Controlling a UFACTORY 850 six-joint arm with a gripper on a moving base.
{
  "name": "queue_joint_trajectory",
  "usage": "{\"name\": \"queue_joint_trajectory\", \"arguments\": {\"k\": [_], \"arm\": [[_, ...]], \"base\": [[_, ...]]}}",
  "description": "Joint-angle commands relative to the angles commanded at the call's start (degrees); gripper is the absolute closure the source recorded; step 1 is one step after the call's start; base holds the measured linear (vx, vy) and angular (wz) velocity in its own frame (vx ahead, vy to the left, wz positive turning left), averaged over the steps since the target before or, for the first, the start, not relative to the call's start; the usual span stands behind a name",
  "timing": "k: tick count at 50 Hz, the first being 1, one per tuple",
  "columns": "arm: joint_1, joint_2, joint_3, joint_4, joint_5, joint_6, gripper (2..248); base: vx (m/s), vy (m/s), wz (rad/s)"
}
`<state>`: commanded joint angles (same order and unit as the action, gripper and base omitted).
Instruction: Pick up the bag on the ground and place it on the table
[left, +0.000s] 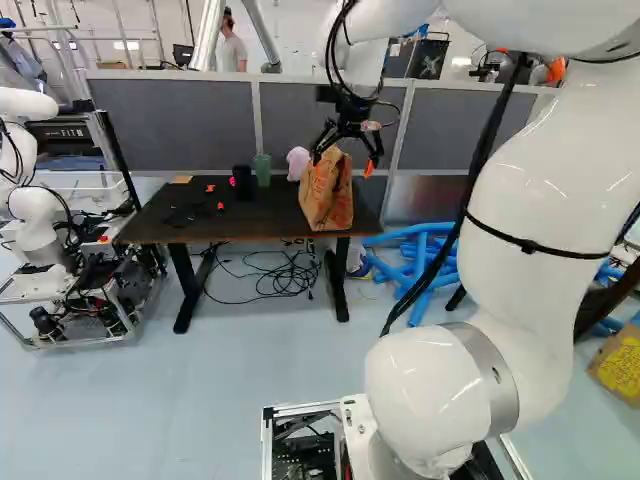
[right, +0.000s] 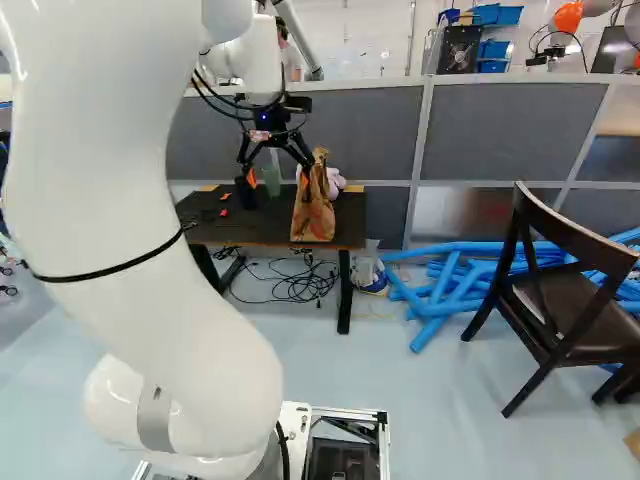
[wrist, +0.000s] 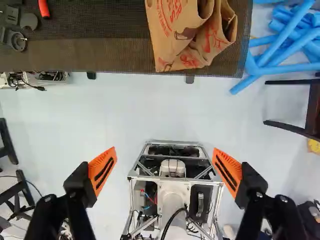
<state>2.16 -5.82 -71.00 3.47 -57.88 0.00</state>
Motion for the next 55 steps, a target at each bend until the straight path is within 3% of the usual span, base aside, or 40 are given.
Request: {"name": "queue_joint_trajectory", "arguments": {"k": [28,55], "arm": [[-0.3,3.0,9.1,-0.5,14.9,0.0,3],[-0.7,6.9,21.0,-1.1,34.3,0.0,3]], "base": [[0.0,0.0,0.0],[0.0,0.0,0.0]]}}
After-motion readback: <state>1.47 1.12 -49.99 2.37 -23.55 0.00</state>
